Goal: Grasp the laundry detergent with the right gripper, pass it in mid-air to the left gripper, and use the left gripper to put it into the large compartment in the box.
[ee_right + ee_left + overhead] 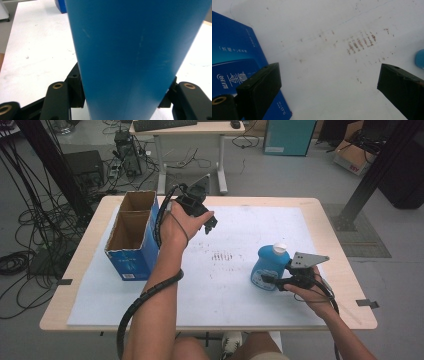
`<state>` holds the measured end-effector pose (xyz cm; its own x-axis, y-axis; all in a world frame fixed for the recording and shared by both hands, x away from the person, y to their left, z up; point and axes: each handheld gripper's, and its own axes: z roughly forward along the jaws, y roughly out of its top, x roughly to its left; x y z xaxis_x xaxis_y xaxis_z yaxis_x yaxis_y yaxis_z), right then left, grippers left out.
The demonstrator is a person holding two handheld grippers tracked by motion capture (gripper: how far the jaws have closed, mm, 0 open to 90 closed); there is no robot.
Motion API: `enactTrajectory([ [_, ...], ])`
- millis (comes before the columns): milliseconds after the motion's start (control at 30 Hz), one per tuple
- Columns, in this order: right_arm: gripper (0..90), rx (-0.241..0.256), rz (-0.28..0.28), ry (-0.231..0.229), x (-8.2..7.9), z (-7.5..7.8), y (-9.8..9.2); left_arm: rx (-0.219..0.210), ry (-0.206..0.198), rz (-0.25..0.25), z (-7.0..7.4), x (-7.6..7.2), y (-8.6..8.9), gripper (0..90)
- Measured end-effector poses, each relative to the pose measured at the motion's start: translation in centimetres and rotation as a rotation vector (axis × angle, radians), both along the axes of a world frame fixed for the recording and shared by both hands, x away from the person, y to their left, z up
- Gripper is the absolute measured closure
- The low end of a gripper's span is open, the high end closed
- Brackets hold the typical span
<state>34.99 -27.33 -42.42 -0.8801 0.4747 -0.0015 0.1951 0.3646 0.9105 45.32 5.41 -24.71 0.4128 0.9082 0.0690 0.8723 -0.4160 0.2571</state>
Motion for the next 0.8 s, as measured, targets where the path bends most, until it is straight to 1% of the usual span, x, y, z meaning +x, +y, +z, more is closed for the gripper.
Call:
enactTrajectory([
  [133,41.0,-0.005,0.003,-0.001,0.0,0.0,0.0,-0.017,-0.007,-0.007,0.3,-0.3,-0.1,5.6],
  [200,41.1,-0.006,0.003,-0.002,0.0,0.0,0.0,-0.019,-0.001,-0.015,0.3,-0.3,-0.1,5.6],
  [233,41.3,-0.005,0.003,-0.001,0.0,0.0,0.0,-0.033,-0.005,-0.021,0.2,-0.5,-0.2,5.6],
  [400,42.0,-0.005,-0.002,-0.001,0.0,0.0,0.0,-0.037,-0.002,-0.045,0.1,-0.7,-0.5,5.6],
  [433,42.1,-0.006,-0.001,0.000,0.0,0.1,0.0,-0.048,0.001,-0.046,0.0,-0.8,-0.5,5.6],
  [467,42.3,-0.006,-0.003,0.004,0.0,0.1,0.0,-0.054,-0.006,-0.048,0.0,-0.8,-0.5,5.6],
  [667,43.3,-0.001,-0.007,0.002,-0.1,0.0,0.0,-0.043,0.009,-0.074,-0.7,-1.1,-0.5,5.6],
  [733,43.4,-0.002,-0.008,0.003,-0.1,0.0,0.0,-0.047,0.009,-0.076,-0.8,-1.1,-0.5,5.7],
  [767,43.5,-0.004,-0.007,0.001,-0.1,0.0,0.0,-0.040,0.012,-0.084,-0.8,-1.1,-0.5,5.7],
  [800,43.7,-0.002,-0.009,0.002,-0.1,0.0,0.0,-0.043,0.004,-0.088,-0.8,-1.2,-0.6,5.6],
])
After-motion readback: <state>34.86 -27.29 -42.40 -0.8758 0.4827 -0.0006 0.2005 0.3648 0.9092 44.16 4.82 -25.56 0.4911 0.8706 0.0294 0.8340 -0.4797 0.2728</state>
